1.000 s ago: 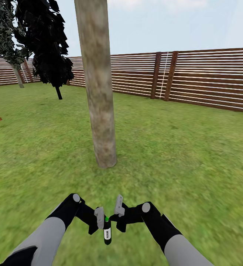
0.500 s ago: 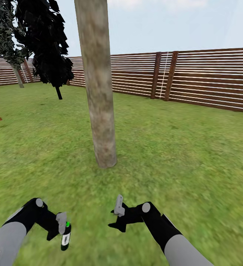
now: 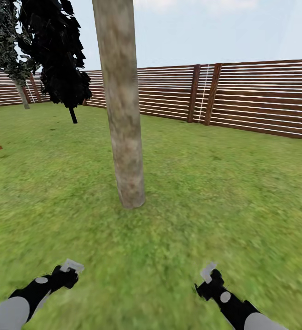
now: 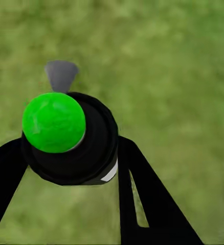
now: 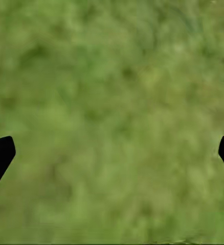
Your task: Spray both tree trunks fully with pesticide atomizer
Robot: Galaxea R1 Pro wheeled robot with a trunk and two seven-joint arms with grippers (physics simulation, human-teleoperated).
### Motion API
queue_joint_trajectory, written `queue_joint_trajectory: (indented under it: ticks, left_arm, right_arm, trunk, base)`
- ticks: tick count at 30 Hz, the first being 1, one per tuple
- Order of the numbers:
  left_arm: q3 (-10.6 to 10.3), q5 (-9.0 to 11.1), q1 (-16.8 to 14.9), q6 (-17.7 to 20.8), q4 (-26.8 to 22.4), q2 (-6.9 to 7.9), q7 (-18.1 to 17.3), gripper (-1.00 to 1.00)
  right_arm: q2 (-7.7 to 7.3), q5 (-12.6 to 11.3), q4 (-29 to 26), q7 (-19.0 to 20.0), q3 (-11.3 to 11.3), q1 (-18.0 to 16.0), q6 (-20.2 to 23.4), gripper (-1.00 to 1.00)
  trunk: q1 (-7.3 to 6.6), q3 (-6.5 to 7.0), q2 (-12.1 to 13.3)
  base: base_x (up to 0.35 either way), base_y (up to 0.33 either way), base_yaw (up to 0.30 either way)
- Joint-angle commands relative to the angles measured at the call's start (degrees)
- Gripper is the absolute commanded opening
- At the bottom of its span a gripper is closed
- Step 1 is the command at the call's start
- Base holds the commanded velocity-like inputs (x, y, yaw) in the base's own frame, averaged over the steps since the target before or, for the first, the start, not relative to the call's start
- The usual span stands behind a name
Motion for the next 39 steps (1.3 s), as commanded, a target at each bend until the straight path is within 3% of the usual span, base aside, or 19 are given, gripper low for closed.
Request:
queue_joint_trajectory:
  ticks: [1, 2, 3, 4, 5, 7, 8, 9, 10, 11, 14, 19, 39]
  left_arm:
    - [0.7, 0.8, 0.1, -0.1, 0.7, -0.51, 1.1, -1.00]
    - [0.8, 1.9, 0.2, 0.0, 1.5, -1.29, 2.3, -1.00]
    - [0.9, 2.7, 0.7, 0.2, 2.2, -2.94, 4.7, -1.00]
    - [0.9, 2.8, 1.6, 0.3, 2.4, -5.21, 7.6, -1.00]
    - [1.0, 2.7, 1.9, 0.6, 2.4, -6.55, 9.1, -1.00]
    - [1.3, 2.9, 1.9, 3.0, 2.2, -7.32, 10.1, -1.00]
    - [1.4, 3.0, 1.8, 6.8, 2.0, -7.59, 10.1, -1.00]
    - [1.4, 3.5, 1.5, 13.1, 1.7, -7.99, 10.0, -1.00]
    - [1.3, 3.8, 1.3, 16.9, 1.4, -9.22, 9.9, -1.00]
    - [1.2, 3.9, 1.3, 18.0, 1.2, -9.85, 9.9, -1.00]
    - [1.2, 4.0, 1.0, 19.9, 0.8, -10.68, 10.0, -1.00]
    - [1.3, 5.0, -0.8, 25.3, 0.5, -11.05, 10.4, -1.00]
    - [1.4, 5.3, -7.6, 27.3, 0.5, -11.10, 10.0, -1.00]
  right_arm:
    - [-0.02, -0.4, 0.8, -3.7, -2.1, 0.2, -2.2, 1.00]
    - [-0.02, -1.5, 1.4, -7.7, -5.0, 1.0, -4.5, 1.00]
    - [-0.04, -3.2, 1.9, -10.8, -7.7, 3.1, -7.0, 1.00]
    - [-0.11, -4.0, 2.0, -11.9, -8.8, 5.0, -10.1, 1.00]
    - [-0.20, -4.2, 2.0, -12.2, -9.1, 5.6, -11.5, 1.00]
    - [-0.26, -4.6, 2.0, -12.4, -9.3, 5.9, -12.5, 1.00]
    - [-0.28, -5.5, 2.0, -12.5, -9.4, 6.1, -13.0, 1.00]
    - [-0.31, -8.3, 2.0, -12.5, -9.5, 6.2, -13.4, 1.00]
    - [-0.31, -13.3, 2.1, -12.5, -9.5, 6.6, -13.5, 1.00]
    - [-0.32, -15.9, 2.1, -12.5, -9.5, 6.9, -13.6, 1.00]
    - [-0.37, -19.0, 2.1, -12.5, -9.5, 7.4, -13.6, 1.00]
    - [-0.34, -19.9, 2.0, -12.5, -9.5, 8.1, -13.6, 1.00]
    - [-0.34, -19.9, 2.1, -12.5, -9.4, 8.3, -13.6, 1.00]
  trunk:
    - [-0.01, -0.04, 0.0]
    - [-0.01, -0.04, 0.0]
    - [-0.01, -0.04, 0.0]
    - [-0.01, -0.04, 0.0]
    - [-0.01, -0.04, 0.0]
    - [-0.01, -0.04, 0.0]
    - [-0.01, -0.04, 0.0]
    - [-0.01, -0.04, 0.0]
    - [-0.01, -0.04, 0.0]
    - [-0.01, -0.04, 0.0]
    - [-0.01, -0.04, 0.0]
    - [-0.01, -0.04, 0.0]
    - [-0.01, 0.13, 0.0]
  base:
    - [0.000, 0.000, 0.000]
    - [0.000, 0.000, 0.000]
    - [0.000, 0.000, 0.000]
    - [0.000, 0.000, 0.000]
    - [0.000, 0.000, 0.000]
    - [0.000, 0.000, 0.000]
    - [0.000, 0.000, 0.000]
    - [0.000, 0.000, 0.000]
    - [0.000, 0.000, 0.000]
    - [0.025, 0.000, 0.000]
    - [0.187, 0.000, 0.000]
    - [0.314, -0.039, -0.005]
    - [0.296, -0.135, -0.228]
